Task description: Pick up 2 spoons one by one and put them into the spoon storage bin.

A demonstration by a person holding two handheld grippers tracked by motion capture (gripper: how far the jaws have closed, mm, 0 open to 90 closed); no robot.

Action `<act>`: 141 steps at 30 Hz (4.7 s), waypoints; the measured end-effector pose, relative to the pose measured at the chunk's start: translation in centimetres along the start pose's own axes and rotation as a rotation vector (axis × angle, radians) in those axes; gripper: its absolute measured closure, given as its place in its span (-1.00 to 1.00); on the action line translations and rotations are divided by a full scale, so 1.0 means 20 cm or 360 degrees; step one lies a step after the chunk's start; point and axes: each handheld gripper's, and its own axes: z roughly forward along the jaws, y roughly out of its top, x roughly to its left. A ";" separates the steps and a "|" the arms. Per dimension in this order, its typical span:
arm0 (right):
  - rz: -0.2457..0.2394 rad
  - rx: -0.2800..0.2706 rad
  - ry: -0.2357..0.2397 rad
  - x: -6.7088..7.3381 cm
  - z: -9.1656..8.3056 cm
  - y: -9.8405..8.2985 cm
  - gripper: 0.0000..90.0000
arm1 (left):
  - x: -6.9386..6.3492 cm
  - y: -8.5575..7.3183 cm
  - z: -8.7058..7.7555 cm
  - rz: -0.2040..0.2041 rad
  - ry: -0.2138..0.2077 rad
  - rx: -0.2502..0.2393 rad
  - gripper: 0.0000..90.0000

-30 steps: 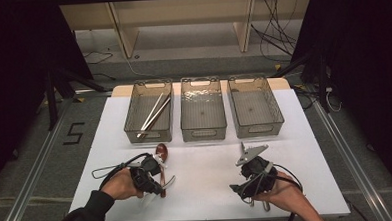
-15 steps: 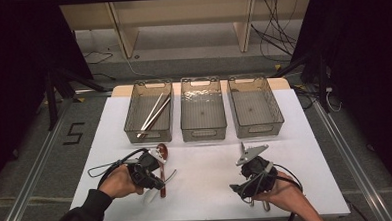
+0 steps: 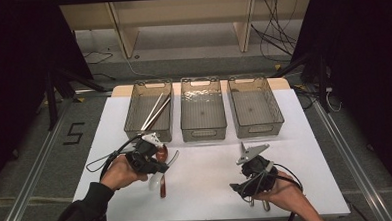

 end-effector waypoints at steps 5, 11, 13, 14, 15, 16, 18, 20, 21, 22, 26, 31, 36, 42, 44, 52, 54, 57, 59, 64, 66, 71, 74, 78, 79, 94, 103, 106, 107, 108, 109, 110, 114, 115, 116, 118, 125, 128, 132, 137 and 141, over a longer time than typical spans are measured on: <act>0.0007 -0.0005 0.0007 -0.01 0.00 0.00 -0.39 | 0.03 0.08 0.01 -0.0006 0.0010 -0.0047 0.87; 0.0010 -0.0007 0.0012 -0.01 0.00 0.00 -0.39 | 0.09 0.22 -0.02 -0.0031 0.0067 -0.0143 0.87; 0.0011 -0.0012 0.0012 0.00 0.00 0.00 -0.39 | 0.10 0.26 -0.02 -0.0051 0.0072 -0.0172 0.87; 0.0010 -0.0011 0.0012 0.00 0.00 0.00 -0.39 | 0.11 0.28 -0.03 -0.0045 0.0085 -0.0177 0.87; 0.0009 -0.0010 0.0013 0.00 0.00 0.00 -0.39 | 0.12 0.30 -0.03 -0.0038 0.0098 -0.0183 0.87; 0.0009 -0.0010 0.0015 0.00 0.00 0.00 -0.39 | 0.12 0.32 -0.03 -0.0050 0.0104 -0.0205 0.87; 0.0009 -0.0010 0.0018 0.00 0.00 0.00 -0.39 | 0.14 0.36 -0.04 -0.0056 0.0123 -0.0228 0.87; 0.0011 -0.0010 0.0017 0.00 0.00 0.00 -0.39 | 0.16 0.41 -0.04 -0.0069 0.0139 -0.0244 0.87; 0.0009 -0.0009 0.0017 0.00 0.00 0.00 -0.39 | 0.17 0.43 -0.03 -0.0077 0.0142 -0.0256 0.87; 0.0008 -0.0009 0.0019 0.00 0.00 0.00 -0.39 | 0.17 0.45 -0.02 -0.0079 0.0153 -0.0260 0.87; 0.0009 -0.0009 0.0014 0.00 0.00 0.00 -0.39 | 0.21 0.54 0.01 -0.0098 0.0203 -0.0299 0.87; 0.0010 -0.0013 0.0017 0.00 0.00 0.00 -0.39 | 0.24 0.63 0.05 -0.0119 0.0247 -0.0327 0.87; 0.0006 -0.0016 0.0021 0.00 0.00 0.00 -0.39 | 0.27 0.69 0.10 -0.0148 0.0267 -0.0340 0.87; 0.0001 -0.0015 0.0025 -0.01 0.00 -0.01 -0.39 | 0.31 0.73 0.13 -0.0175 0.0296 -0.0375 0.87; 0.0004 -0.0015 0.0020 -0.01 0.00 0.00 -0.39 | 0.32 0.75 0.14 -0.0171 0.0307 -0.0353 0.87; 0.0001 -0.0015 0.0026 -0.01 0.00 -0.01 -0.39 | 0.34 0.79 0.16 -0.0152 0.0378 -0.0361 0.87; 0.0005 -0.0017 0.0025 -0.01 -0.01 -0.01 -0.39 | 0.35 0.79 0.17 -0.0169 0.0371 -0.0363 0.87; 0.0002 -0.0016 0.0026 -0.01 0.00 -0.01 -0.39 | 0.35 0.80 0.19 -0.0164 0.0379 -0.0338 0.87; 0.0002 -0.0015 0.0026 0.00 0.00 -0.01 -0.39 | 0.35 0.80 0.21 -0.0176 0.0375 -0.0348 0.87; -0.0001 -0.0015 0.0025 -0.01 0.00 -0.01 -0.39 | 0.36 0.79 0.24 -0.0183 0.0384 -0.0346 0.86; 0.0000 -0.0014 0.0026 -0.01 0.00 -0.01 -0.39 | 0.36 0.79 0.25 -0.0182 0.0383 -0.0352 0.86; 0.0007 -0.0008 0.0032 0.00 0.00 -0.01 -0.39 | 0.36 0.78 0.28 -0.0186 0.0395 -0.0346 0.86; 0.0001 -0.0012 0.0031 0.00 0.00 -0.01 -0.39 | 0.37 0.78 0.30 -0.0192 0.0400 -0.0340 0.86; 0.0001 -0.0012 0.0029 0.00 0.00 -0.01 -0.39 | 0.37 0.78 0.30 -0.0207 0.0399 -0.0346 0.83; -0.0003 -0.0012 0.0031 0.00 0.00 -0.01 -0.39 | 0.37 0.78 0.30 -0.0207 0.0391 -0.0348 0.78; 0.0004 -0.0016 0.0025 0.00 0.00 -0.01 -0.38 | 0.22 0.65 0.02 -0.0266 0.0309 -0.0327 -0.10; -0.0004 -0.0013 0.0021 0.01 0.00 0.00 -0.38 | 0.14 0.42 -0.03 -0.0341 0.0249 -0.0342 -0.34; 0.0005 -0.0013 0.0016 0.00 0.00 0.00 -0.38 | 0.13 0.34 -0.02 -0.0352 0.0263 -0.0318 -0.41; 0.0004 -0.0011 0.0019 0.00 0.00 0.00 -0.38 | 0.13 0.31 -0.01 -0.0364 0.0264 -0.0310 -0.43; 0.0003 -0.0011 0.0019 0.00 0.00 0.00 -0.39 | 0.13 0.29 -0.01 -0.0378 0.0268 -0.0321 -0.45; 0.0003 -0.0009 0.0019 0.01 0.00 0.00 -0.39 | 0.12 0.27 0.00 -0.0391 0.0271 -0.0310 -0.46; 0.0000 -0.0009 0.0018 0.01 0.00 0.00 -0.39 | 0.12 0.26 0.00 -0.0389 0.0273 -0.0298 -0.48; 0.0002 -0.0005 0.0014 0.01 0.00 0.00 -0.38 | 0.08 0.21 0.00 -0.0369 0.0276 -0.0289 -0.53; 0.0001 -0.0006 0.0016 0.01 0.00 0.00 -0.39 | 0.07 0.20 0.00 -0.0359 0.0278 -0.0282 -0.55; 0.0000 -0.0003 0.0014 0.01 0.00 0.00 -0.39 | 0.05 0.19 0.00 -0.0360 0.0278 -0.0280 -0.55; -0.0001 -0.0003 0.0013 0.01 0.00 0.00 -0.39 | 0.03 0.17 0.01 -0.0330 0.0261 -0.0282 -0.55; -0.0002 -0.0003 0.0004 0.02 0.00 0.00 -0.39 | -0.05 0.09 0.04 -0.0265 0.0176 -0.0262 -0.42; -0.0012 0.0003 0.0005 0.02 0.00 0.00 -0.39 | -0.07 0.05 0.05 -0.0226 0.0154 -0.0239 -0.13; -0.0015 0.0002 0.0005 0.02 0.00 0.00 -0.38 | -0.07 0.00 0.09 -0.0203 0.0117 -0.0177 0.34; -0.0012 0.0005 0.0002 0.02 0.00 0.00 -0.38 | -0.07 -0.05 0.17 -0.0178 0.0073 -0.0062 0.74; -0.0012 0.0006 0.0002 0.03 0.00 0.00 -0.39 | -0.10 -0.09 0.22 -0.0127 0.0074 0.0066 0.92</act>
